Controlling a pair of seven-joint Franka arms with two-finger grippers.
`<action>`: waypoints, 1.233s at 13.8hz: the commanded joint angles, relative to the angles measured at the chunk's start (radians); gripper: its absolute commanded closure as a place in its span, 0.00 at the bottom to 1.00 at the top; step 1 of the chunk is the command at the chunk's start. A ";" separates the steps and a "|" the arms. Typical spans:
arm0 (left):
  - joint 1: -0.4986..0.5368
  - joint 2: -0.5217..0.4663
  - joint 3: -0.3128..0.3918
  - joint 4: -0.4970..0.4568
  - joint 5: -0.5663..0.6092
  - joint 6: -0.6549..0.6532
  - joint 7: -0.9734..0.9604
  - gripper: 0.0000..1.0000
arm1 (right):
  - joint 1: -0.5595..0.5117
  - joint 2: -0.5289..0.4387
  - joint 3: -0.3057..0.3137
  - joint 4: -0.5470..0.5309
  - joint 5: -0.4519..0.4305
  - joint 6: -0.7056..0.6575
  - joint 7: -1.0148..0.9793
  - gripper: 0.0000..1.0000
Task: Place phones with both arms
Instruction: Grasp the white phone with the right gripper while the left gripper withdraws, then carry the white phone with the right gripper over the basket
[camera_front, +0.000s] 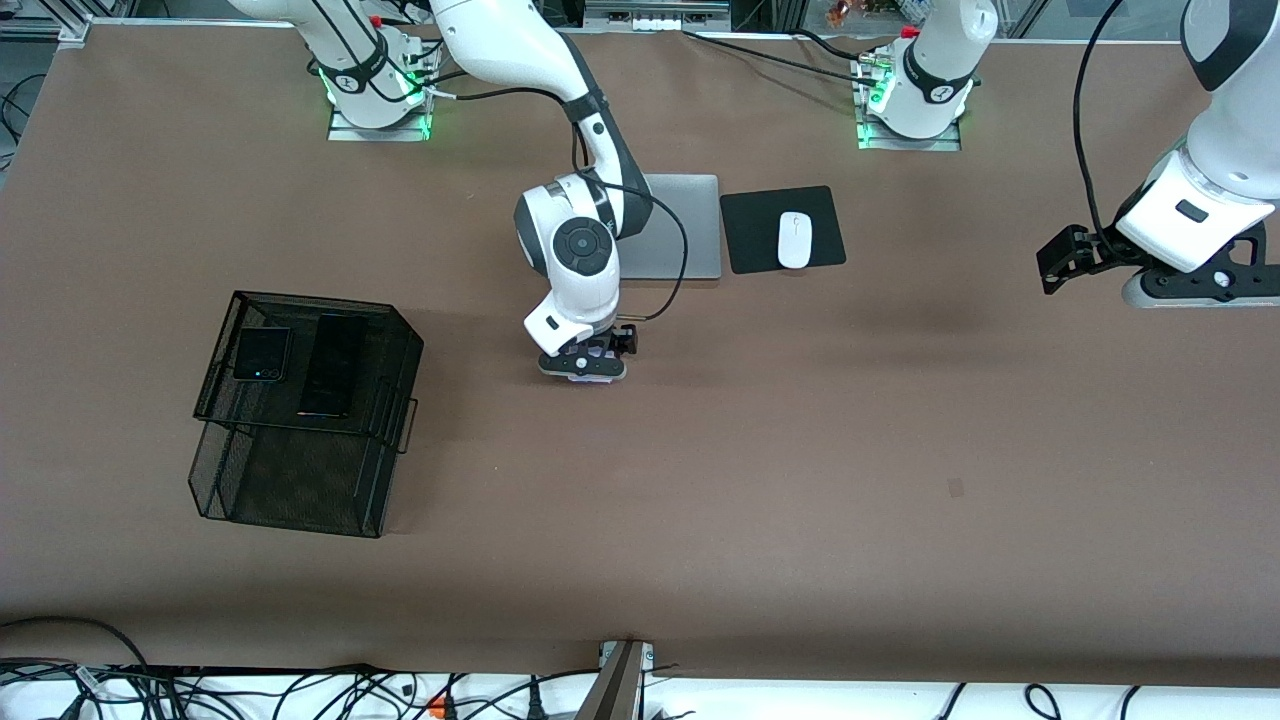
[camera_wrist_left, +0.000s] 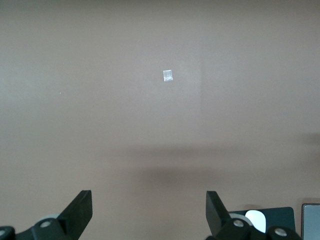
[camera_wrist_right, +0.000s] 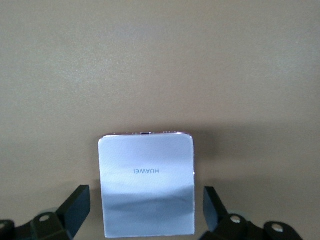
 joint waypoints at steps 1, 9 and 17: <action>-0.012 0.007 0.010 0.019 -0.019 -0.011 0.003 0.00 | 0.009 0.002 0.010 -0.021 0.013 0.040 -0.010 0.00; -0.013 0.008 0.010 0.019 -0.019 -0.011 0.003 0.00 | 0.006 0.000 0.010 -0.040 0.013 0.057 -0.021 0.79; -0.013 0.010 0.010 0.019 -0.019 -0.011 0.003 0.00 | 0.010 -0.196 -0.183 0.111 -0.001 -0.412 -0.056 1.00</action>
